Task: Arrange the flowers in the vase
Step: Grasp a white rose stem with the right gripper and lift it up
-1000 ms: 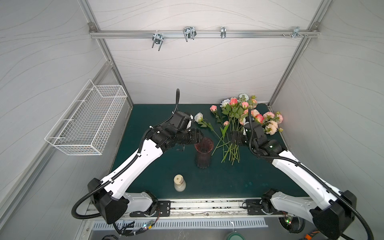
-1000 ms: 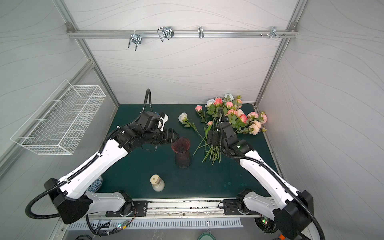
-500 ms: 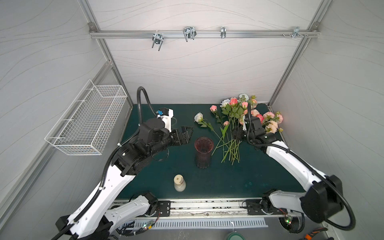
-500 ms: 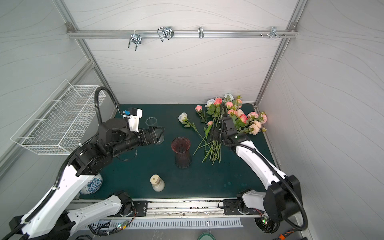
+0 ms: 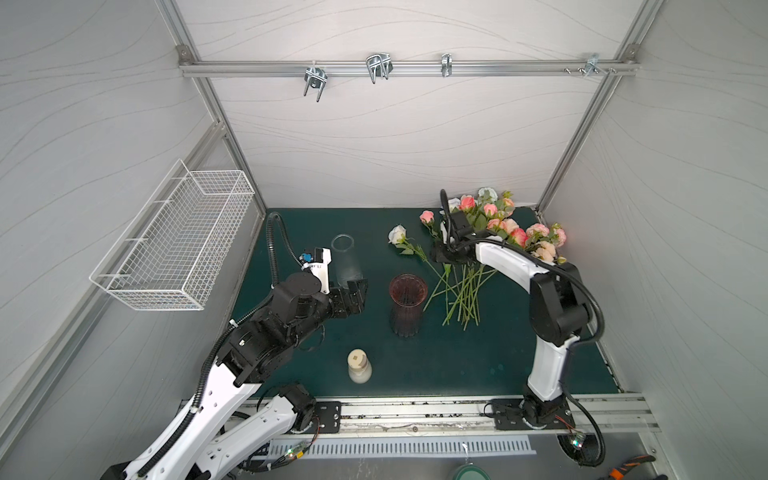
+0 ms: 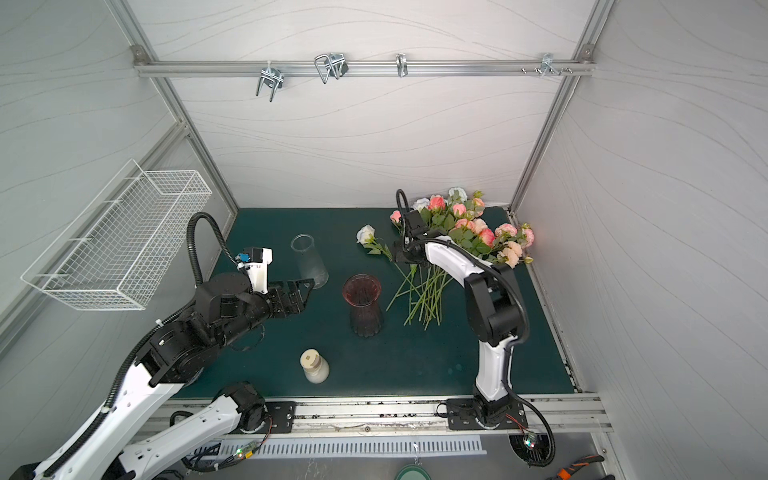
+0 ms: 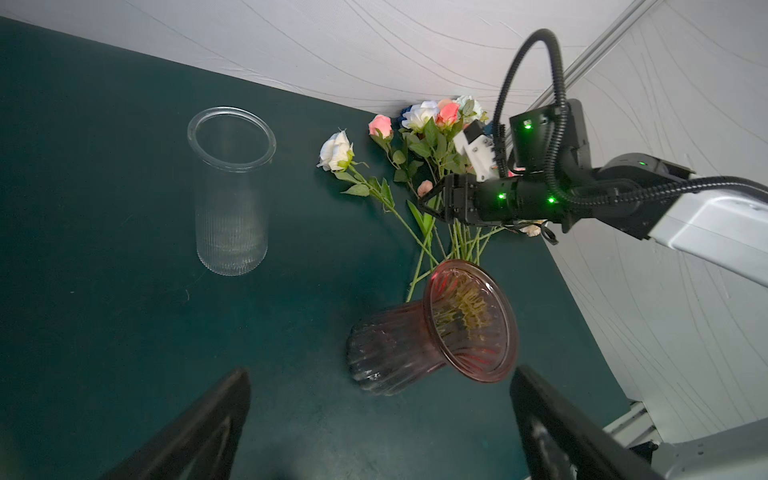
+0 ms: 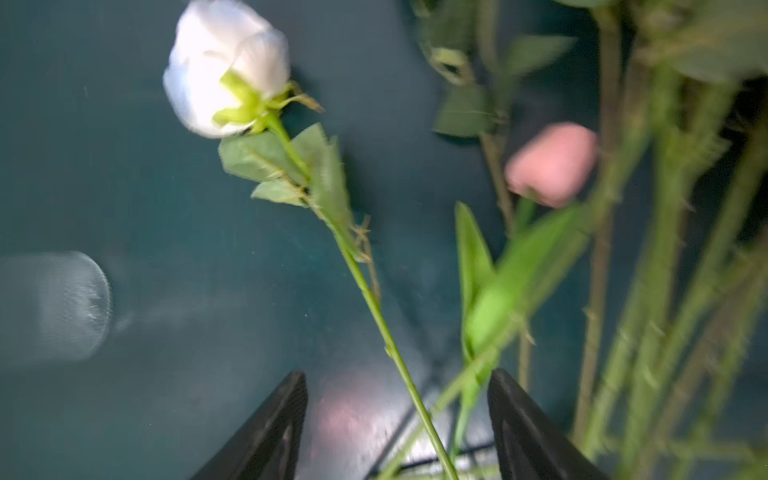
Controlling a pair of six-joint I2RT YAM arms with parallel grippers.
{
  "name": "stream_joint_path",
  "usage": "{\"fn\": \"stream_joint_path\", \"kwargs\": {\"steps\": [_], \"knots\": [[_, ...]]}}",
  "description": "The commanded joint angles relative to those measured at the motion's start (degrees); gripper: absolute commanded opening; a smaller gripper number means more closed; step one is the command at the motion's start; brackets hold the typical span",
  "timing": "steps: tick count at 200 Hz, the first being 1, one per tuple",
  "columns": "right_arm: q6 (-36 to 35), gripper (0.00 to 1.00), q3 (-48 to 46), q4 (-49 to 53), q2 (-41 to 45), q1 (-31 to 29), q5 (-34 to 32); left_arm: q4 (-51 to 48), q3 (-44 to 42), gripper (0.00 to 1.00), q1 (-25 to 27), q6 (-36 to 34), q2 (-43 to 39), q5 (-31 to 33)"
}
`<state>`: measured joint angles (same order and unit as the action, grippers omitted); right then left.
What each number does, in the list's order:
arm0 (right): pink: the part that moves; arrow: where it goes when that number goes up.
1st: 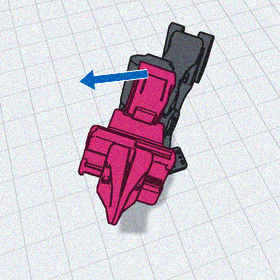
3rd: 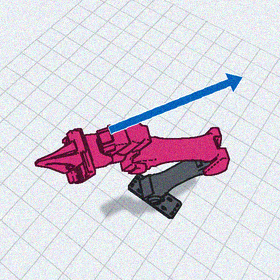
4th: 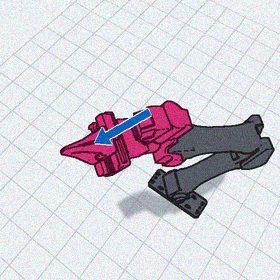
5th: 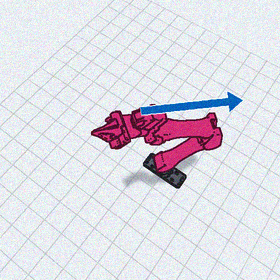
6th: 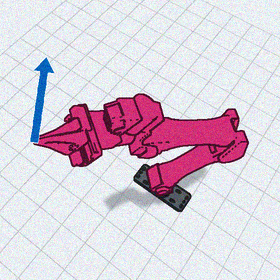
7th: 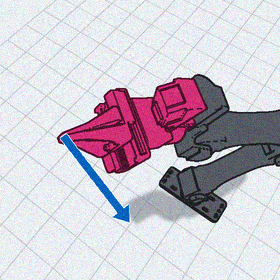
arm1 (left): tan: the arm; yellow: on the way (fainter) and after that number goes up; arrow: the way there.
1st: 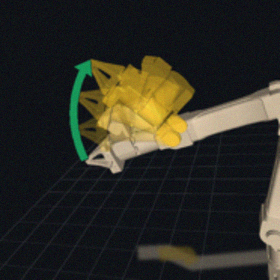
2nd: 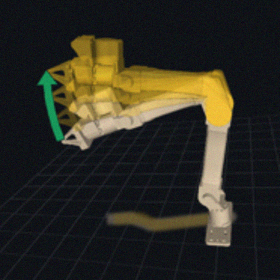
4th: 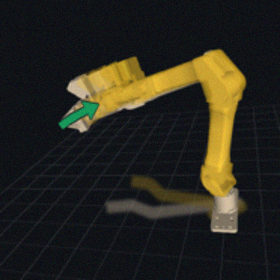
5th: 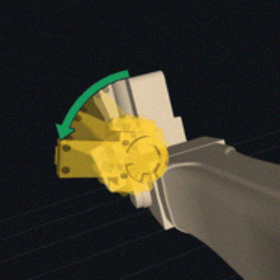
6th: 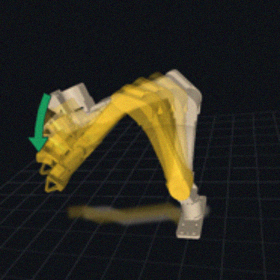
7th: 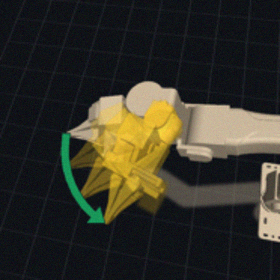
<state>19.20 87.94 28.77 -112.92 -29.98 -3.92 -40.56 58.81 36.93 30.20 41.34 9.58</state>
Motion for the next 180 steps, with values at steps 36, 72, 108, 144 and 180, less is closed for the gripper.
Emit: {"fn": "stream_joint_path", "kwargs": {"steps": [36, 72, 108, 144, 180], "knots": [[-11.45, 0.8, 9.38, 9.02, -9.38, -3.33, -9.78, -1.37, 1.24, 0.99, 0.24, 0.2, 1.53, 1.95], [-13.21, 0.71, 11.64, 9.7, -13.49, -3.25, -10.01, -1.33, 0.52, 0.99, 0.25, 0.72, 1.21, 1.9], [-14.25, 0.56, 11.65, 8.45, -14.84, -3.42, -7.13, -0.6, -0.42, 0.99, 0.24, 1.78, 0.73, 1.97], [-15.46, 0.31, 8.76, 4.11, -12.8, -3.48, -8.5, 0.05, -1.24, 0.99, 0.25, 2.67, 0.23, 2.27], [-16.86, 0.14, -0.29, -8.17, -4.66, -3.42, -11.64, 0.04, -1.4, 0.99, 0.25, 3.02, -0.13, 2.2]]}}
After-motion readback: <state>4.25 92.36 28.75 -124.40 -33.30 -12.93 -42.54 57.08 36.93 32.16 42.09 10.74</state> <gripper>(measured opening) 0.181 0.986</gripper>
